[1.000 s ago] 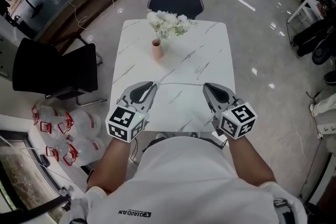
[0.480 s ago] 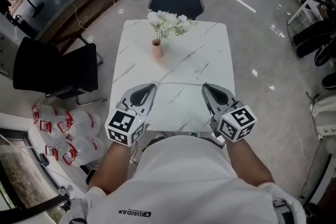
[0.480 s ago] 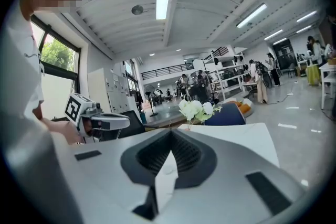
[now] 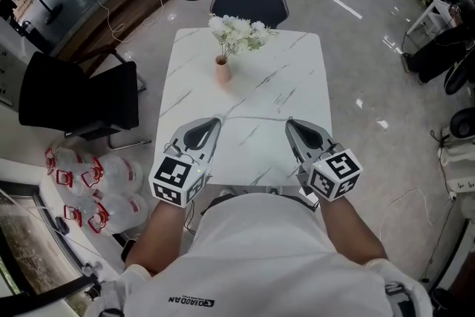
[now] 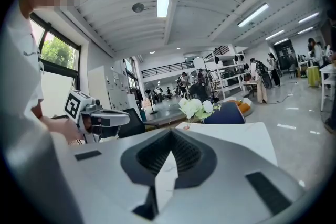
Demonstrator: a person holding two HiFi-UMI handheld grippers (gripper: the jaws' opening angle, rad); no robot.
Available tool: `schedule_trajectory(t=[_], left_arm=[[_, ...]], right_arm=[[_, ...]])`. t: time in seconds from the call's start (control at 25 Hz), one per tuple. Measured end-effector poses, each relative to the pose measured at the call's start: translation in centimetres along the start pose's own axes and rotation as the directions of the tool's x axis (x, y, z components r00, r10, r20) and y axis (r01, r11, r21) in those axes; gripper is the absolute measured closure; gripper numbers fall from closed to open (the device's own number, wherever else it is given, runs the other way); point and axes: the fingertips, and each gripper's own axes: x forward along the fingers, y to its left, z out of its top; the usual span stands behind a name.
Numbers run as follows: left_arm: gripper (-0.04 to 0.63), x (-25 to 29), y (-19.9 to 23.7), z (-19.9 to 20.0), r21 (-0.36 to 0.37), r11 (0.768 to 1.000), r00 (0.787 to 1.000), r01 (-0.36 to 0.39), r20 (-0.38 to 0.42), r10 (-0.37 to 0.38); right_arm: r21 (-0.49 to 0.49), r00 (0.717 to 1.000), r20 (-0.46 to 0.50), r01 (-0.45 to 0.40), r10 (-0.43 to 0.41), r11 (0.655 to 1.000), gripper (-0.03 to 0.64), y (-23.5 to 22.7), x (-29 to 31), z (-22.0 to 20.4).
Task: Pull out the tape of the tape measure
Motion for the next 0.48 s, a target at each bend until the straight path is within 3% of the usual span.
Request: schedule_trajectory(t=[0.48], left_arm=[[0.586, -0.14, -0.23, -0.24, 0.011, 1.0, 1.0, 0.008, -0.009, -0.008]], right_arm=[[0.011, 1.0, -0.009, -0.005, 0.005, 1.0, 0.612, 0.4, 0.17, -0.4]])
